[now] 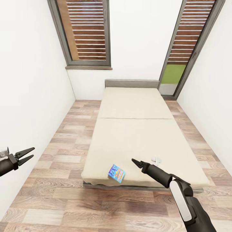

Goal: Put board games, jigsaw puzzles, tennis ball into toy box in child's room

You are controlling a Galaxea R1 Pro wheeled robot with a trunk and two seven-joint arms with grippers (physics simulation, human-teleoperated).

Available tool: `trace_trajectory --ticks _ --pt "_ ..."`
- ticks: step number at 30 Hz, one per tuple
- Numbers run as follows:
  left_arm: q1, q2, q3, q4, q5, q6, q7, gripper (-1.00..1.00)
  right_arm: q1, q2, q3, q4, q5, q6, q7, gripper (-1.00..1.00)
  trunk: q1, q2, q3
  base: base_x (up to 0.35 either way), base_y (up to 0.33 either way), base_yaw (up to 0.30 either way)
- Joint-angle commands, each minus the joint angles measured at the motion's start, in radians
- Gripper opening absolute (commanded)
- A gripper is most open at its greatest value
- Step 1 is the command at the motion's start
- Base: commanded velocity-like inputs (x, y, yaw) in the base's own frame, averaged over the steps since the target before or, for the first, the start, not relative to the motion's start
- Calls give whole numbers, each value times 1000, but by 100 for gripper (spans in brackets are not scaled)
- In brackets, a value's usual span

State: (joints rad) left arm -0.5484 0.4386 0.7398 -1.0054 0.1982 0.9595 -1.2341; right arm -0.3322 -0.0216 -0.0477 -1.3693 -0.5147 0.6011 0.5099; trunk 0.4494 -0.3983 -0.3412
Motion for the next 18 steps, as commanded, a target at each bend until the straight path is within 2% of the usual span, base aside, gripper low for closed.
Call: trace_trajectory --ticks 1,18 --pt "-1 0 1 0 1 7 -2 100 -1 0 -2 -1 -6 8 1 100 1 -2 0 0 0 0" --pt "-1 0 1 0 1 7 -2 100 -1 0 -2 -1 -5 8 0 100 1 -2 28 0 0 0"
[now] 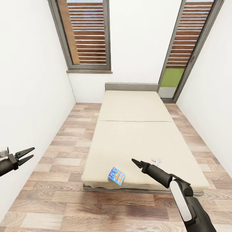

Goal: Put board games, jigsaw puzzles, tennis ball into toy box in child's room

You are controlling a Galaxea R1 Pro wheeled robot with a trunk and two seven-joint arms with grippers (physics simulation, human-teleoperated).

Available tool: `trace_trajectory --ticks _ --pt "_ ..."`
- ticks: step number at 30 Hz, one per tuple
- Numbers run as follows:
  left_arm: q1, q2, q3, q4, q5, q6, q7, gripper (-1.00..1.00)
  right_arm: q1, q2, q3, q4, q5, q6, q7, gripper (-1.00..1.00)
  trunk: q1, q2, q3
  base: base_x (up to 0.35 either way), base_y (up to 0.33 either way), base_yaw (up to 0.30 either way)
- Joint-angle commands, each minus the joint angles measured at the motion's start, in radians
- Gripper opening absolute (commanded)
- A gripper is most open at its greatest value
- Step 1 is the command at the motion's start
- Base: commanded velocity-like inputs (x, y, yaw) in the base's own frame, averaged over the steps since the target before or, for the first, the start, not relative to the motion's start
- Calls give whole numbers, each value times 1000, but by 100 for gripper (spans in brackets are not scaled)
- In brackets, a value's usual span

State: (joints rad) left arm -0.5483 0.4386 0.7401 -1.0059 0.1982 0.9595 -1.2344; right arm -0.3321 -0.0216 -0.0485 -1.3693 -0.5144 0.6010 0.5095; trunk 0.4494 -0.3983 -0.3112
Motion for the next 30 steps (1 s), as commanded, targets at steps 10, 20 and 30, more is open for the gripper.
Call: trace_trajectory --ticks 10,20,30 --pt "-1 0 1 1 1 7 -3 100 -1 0 -2 -1 -6 8 0 100 1 -2 15 0 0 0" --pt "-1 0 1 0 1 7 -3 100 -1 0 -2 1 -6 8 -5 100 1 -2 32 0 0 0" --pt "-1 0 1 0 1 7 -1 100 -1 0 -2 1 -6 8 -32 100 1 -2 48 0 0 0"
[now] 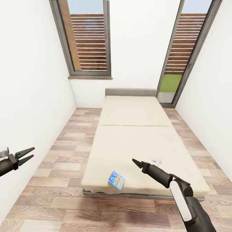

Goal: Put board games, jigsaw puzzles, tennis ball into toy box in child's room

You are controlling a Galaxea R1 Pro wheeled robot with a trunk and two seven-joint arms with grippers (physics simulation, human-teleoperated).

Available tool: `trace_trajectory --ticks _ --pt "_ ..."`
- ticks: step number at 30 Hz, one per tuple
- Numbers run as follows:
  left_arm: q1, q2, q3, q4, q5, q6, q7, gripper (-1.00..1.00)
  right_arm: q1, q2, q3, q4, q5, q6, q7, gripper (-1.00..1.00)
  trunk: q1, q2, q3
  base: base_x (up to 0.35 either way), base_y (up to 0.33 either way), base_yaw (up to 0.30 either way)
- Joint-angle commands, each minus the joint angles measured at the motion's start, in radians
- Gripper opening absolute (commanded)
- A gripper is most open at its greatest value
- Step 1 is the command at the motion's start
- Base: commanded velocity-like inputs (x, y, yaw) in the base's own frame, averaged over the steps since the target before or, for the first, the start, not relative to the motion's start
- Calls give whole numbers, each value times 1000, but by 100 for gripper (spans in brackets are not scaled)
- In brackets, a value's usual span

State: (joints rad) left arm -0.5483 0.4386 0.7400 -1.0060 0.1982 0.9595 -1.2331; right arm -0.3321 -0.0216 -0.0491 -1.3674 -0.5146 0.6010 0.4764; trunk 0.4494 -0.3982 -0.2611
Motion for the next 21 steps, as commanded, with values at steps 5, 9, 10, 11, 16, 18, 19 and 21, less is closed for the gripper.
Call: trace_trajectory --ticks 5,9,10,11,16,18,19,21 --pt "-1 -1 1 0 1 7 -2 100 -1 1 -1 6 -5 7 -1 100 1 -2 7 0 0 0" --pt "-1 -1 1 0 1 7 -1 100 -1 1 -1 42 -5 -18 -1 100 1 -2 13 0 0 0" --pt "-1 -1 1 1 1 7 -1 100 -1 1 -1 51 -5 -26 -1 100 1 -2 15 0 0 0" --pt "-1 -1 1 1 1 7 -1 100 -1 1 -1 72 -5 -42 -1 100 1 -2 17 0 0 0" --pt "-1 -1 0 1 1 7 1 100 -7 -1 -1 159 -5 -82 -1 100 1 -2 25 0 0 0" --pt "-1 -1 0 0 1 7 2 100 -13 -6 -2 198 -5 -98 -1 100 1 -2 28 0 0 0" --pt "-1 -1 1 1 1 7 2 100 -14 -7 -2 208 -5 -104 -1 100 1 -2 30 0 0 0" --pt "-1 -1 0 1 1 7 2 100 -16 -9 -3 232 -5 -125 -1 100 1 -2 33 0 0 0"
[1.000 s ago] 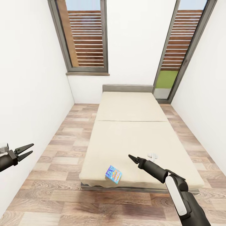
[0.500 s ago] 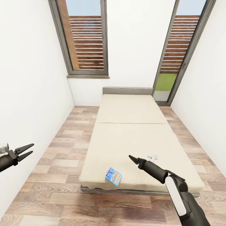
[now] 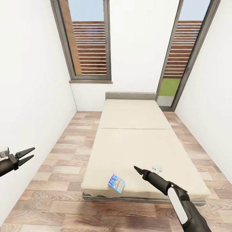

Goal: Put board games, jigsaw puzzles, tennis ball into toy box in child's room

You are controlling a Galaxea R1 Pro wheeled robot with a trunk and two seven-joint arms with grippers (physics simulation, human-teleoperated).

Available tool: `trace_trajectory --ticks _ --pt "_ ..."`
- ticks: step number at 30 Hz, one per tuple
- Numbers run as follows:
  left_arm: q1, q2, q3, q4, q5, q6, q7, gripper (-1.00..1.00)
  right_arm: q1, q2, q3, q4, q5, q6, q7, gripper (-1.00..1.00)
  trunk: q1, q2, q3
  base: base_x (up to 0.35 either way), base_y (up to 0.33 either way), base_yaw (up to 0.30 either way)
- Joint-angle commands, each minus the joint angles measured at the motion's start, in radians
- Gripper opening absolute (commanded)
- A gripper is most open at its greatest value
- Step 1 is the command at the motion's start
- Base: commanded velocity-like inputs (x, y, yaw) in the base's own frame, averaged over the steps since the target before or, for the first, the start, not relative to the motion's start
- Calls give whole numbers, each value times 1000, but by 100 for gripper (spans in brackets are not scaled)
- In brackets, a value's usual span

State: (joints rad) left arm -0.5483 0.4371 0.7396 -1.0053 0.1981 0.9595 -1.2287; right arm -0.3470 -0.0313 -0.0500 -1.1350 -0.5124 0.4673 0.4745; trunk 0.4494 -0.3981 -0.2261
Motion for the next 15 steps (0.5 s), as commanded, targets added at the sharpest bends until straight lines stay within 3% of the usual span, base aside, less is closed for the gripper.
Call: trace_trajectory --ticks 1,15 --pt "-1 0 1 0 1 7 -2 100 -1 -1 -2 10 -8 -4 1 100 1 -2 0 0 0 0" --pt "-1 0 1 0 1 7 -2 100 -3 2 -1 29 -8 -30 1 100 1 -2 23 0 0 0"
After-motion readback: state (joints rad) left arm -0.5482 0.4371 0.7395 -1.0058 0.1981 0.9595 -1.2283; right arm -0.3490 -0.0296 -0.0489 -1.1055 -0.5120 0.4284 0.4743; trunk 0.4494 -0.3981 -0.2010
